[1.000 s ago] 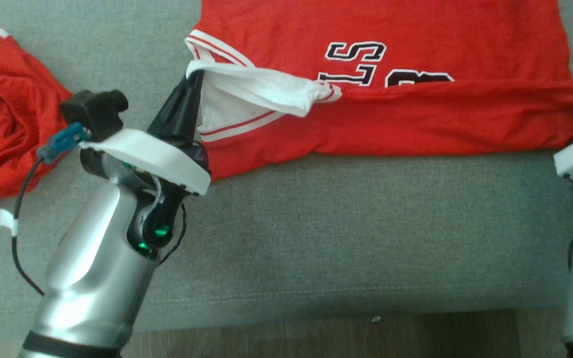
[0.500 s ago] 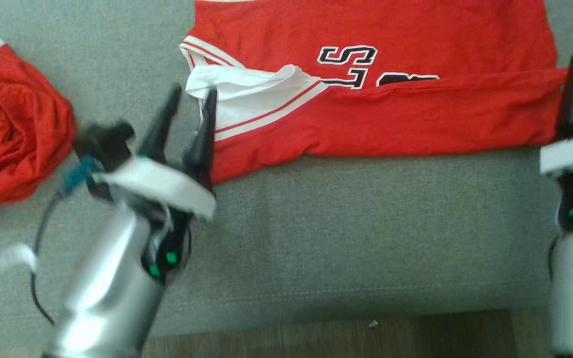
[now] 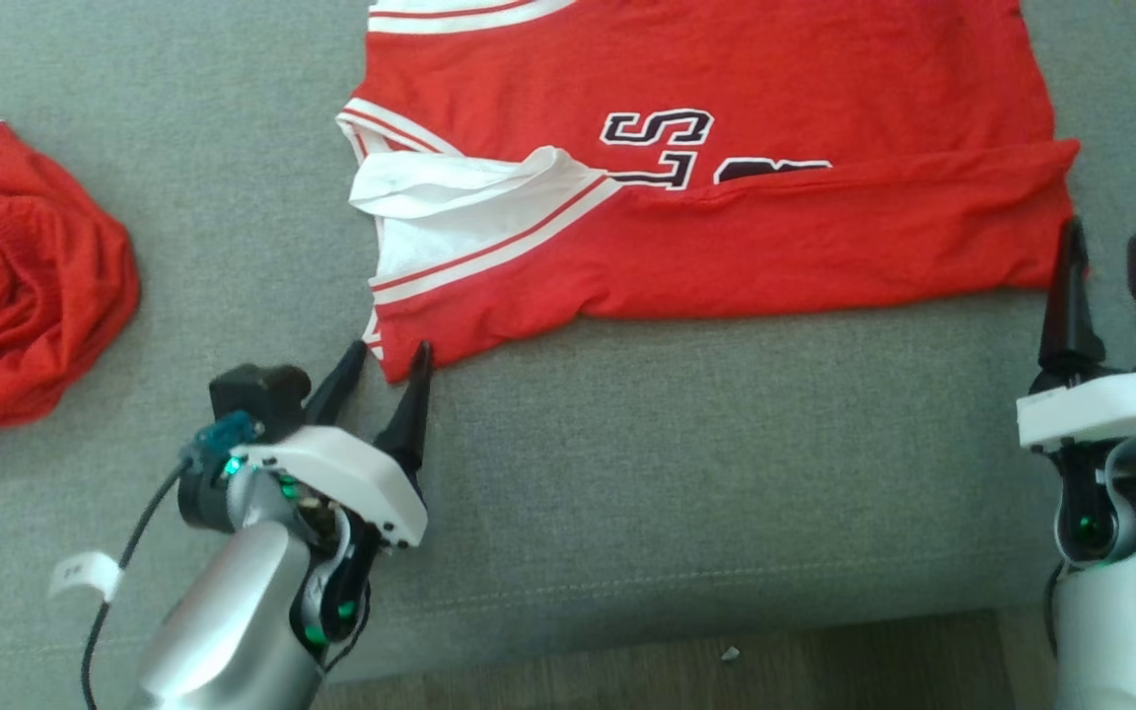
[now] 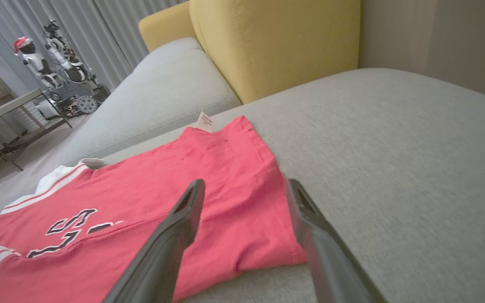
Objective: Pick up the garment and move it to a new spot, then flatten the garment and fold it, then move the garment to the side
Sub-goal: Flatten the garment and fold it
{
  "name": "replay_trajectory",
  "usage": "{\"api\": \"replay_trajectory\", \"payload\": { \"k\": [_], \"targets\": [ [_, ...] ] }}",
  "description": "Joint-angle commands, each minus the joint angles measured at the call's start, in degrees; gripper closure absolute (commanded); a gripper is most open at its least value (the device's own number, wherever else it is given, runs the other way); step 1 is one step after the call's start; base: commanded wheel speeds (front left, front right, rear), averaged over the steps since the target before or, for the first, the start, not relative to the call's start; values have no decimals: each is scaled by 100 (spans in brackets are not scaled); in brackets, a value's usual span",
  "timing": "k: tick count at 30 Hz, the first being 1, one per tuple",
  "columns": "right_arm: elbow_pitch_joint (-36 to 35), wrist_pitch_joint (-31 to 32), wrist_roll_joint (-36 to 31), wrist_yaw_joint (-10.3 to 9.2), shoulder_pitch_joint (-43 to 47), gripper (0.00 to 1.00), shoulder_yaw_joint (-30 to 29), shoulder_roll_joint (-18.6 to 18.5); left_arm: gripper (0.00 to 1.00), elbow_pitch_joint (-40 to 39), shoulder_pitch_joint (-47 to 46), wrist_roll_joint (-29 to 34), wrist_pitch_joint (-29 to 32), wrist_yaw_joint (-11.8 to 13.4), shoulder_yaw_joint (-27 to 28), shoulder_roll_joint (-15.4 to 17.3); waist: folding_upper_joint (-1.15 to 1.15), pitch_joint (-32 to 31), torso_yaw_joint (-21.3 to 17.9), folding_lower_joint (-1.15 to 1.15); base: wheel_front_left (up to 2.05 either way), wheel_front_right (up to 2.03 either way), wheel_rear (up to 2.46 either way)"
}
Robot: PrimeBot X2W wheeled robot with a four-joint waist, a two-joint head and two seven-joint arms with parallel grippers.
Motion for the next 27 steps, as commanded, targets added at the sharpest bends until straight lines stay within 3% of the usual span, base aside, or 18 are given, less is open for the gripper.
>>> {"api": "replay_trajectory", "payload": {
  "k": [1,2,12,19,20,21,23,24,25,27],
  "targets": [
    [-171,52,-8,36,65,0,86,13,55,-13,-143,14,89,8,121,126,0,19,-23,0,0,0,0],
    [-119,147,-23,36,59,0,31,22,100,19,-160,8,143,-13,96,134,0,27,-33,0,0,0,0],
    [868,923,-434,36,-497,0,-542,-32,100,2,-224,-24,104,-97,110,274,0,9,59,0,0,0,0],
    [1469,993,-482,36,-867,0,-542,-155,100,28,-259,-22,96,-113,75,291,0,-6,132,0,0,0,0],
    [1577,1003,-487,36,-914,8,-549,-177,100,32,-265,-20,98,-115,64,290,0,-8,144,0,0,0,0],
    [1695,1035,-490,36,-953,33,-570,-198,100,38,-273,-13,98,-114,53,290,0,-11,155,0,0,0,0],
    [1885,1053,-470,36,-1024,50,-576,-228,100,48,-288,-2,85,-112,38,293,0,-19,173,0,0,0,0],
    [1956,1029,-458,36,-1050,67,-571,-245,100,56,-293,-4,80,-115,34,294,0,-28,180,0,0,0,0],
    [2022,1002,-454,36,-1063,97,-552,-273,100,63,-299,-2,63,-115,33,296,0,-43,188,0,0,0,0],
    [2122,893,-414,36,-1075,100,-503,-340,100,93,-309,4,40,-130,21,309,0,-90,207,0,0,0,0]
  ]
}}
